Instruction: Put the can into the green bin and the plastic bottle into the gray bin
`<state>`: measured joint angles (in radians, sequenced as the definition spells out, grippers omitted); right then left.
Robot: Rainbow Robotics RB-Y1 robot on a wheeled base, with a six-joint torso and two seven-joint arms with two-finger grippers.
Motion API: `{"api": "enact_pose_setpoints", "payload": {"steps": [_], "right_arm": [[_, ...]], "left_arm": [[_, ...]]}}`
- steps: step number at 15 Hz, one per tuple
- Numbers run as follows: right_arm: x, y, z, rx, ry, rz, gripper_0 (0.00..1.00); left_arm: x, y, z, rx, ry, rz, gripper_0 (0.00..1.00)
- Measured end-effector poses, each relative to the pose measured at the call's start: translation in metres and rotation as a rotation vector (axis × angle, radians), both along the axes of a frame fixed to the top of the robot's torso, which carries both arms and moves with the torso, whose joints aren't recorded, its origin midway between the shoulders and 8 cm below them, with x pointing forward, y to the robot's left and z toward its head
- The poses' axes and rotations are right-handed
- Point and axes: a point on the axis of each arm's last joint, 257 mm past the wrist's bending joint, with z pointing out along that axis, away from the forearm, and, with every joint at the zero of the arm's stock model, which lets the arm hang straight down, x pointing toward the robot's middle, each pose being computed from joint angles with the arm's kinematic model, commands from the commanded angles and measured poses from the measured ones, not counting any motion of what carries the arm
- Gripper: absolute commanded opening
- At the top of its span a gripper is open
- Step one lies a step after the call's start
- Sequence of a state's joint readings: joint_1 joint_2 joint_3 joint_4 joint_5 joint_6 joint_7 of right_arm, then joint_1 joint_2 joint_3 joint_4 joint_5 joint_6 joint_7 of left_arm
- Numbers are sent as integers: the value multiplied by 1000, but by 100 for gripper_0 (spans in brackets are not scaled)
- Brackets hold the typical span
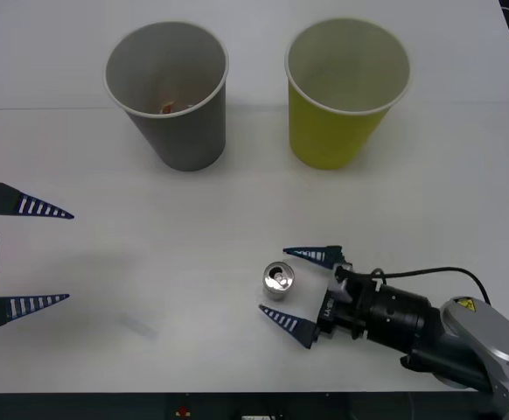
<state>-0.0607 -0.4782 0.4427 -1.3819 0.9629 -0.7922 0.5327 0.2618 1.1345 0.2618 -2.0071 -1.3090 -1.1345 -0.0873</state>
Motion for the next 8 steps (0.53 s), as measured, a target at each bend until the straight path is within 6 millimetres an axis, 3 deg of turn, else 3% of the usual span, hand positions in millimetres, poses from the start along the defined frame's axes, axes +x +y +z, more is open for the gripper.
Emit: {"api": "enact_pose_setpoints", "payload": {"steps": [5,6,7,8], "right_arm": [[10,16,-3,-19,-14,-26,97],[11,17,-3,-24,-17,-30,46],[12,17,-3,-27,-21,-32,5],[12,16,-3,-28,-22,-32,0]], "left_arm": [[0,0,0,0,0,0,100],[0,0,0,0,0,0,100],[0,0,0,0,0,0,100],[0,0,0,0,0,0,100]]}}
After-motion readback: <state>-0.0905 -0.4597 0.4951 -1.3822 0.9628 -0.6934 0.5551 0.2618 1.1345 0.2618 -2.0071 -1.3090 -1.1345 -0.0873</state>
